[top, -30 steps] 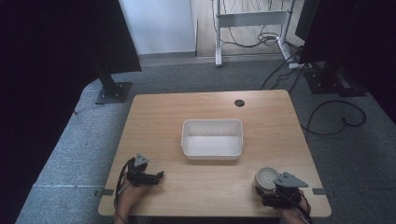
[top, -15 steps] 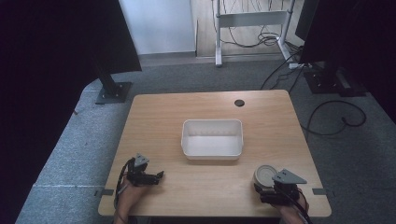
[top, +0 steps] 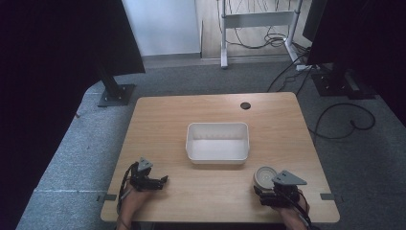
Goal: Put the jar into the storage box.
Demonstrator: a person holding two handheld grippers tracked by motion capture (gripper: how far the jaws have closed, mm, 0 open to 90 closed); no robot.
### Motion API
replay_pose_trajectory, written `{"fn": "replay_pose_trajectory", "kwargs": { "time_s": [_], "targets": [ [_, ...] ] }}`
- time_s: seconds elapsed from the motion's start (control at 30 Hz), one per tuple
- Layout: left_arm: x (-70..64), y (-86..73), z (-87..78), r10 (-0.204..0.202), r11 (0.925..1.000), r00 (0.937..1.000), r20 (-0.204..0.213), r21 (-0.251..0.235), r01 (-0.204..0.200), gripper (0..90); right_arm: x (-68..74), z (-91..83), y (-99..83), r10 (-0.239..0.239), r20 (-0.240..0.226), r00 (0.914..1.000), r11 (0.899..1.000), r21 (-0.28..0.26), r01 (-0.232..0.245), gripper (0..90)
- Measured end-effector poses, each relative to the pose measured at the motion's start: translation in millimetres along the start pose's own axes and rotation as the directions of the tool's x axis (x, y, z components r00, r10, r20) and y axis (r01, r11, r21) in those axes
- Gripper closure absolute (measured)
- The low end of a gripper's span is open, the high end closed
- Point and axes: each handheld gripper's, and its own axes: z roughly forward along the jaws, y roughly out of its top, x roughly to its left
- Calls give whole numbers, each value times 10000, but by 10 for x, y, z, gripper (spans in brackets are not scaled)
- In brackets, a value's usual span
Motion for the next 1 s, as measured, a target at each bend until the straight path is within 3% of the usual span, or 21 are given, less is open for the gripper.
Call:
{"fn": "replay_pose_trajectory", "kwargs": {
  "time_s": [1.0],
  "targets": [
    [3, 1, 0, 13, 10000, 10000, 11, 18, -13, 16, 265, 336, 357, -389, -473, 9981, 9991, -171, 381, 94]
  ]
}}
